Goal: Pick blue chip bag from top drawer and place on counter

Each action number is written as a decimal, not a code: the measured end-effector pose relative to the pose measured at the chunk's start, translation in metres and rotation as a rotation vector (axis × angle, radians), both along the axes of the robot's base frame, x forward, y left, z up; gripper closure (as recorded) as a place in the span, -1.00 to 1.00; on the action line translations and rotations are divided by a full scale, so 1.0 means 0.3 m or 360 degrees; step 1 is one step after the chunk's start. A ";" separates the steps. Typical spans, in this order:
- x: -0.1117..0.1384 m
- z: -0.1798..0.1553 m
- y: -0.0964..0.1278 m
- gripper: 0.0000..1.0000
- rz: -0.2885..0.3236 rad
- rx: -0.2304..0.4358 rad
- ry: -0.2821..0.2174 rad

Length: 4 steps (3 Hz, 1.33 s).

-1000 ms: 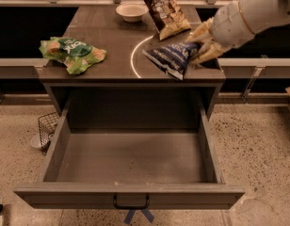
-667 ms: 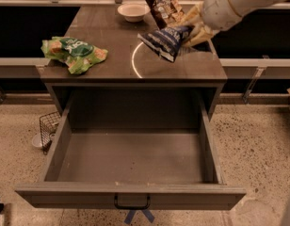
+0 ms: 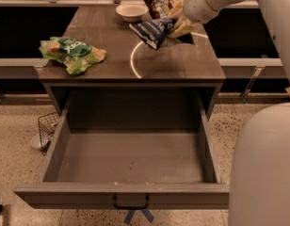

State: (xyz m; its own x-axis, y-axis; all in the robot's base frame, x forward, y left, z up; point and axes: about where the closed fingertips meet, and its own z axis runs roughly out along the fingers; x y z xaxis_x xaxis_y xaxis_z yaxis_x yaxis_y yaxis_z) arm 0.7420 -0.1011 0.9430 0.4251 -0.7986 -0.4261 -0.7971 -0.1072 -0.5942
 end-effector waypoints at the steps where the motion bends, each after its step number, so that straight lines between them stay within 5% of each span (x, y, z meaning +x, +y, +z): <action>1: 0.054 -0.083 0.033 -0.45 -0.0058 0.0012 0.0065; 2: 0.068 -0.120 0.047 -0.89 -0.0071 0.0008 0.0091; 3: 0.016 -0.129 0.003 -1.00 -0.0045 0.0105 0.0125; 4: -0.092 -0.078 -0.113 -1.00 -0.0076 0.0309 0.0114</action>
Offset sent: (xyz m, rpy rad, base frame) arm 0.0240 0.0134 -0.0433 0.0014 0.0674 -0.0643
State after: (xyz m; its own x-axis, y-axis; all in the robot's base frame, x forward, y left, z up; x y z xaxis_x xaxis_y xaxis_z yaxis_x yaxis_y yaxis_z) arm 0.7144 -0.1352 0.9196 0.3516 -0.7172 -0.6016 -0.8395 0.0428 -0.5416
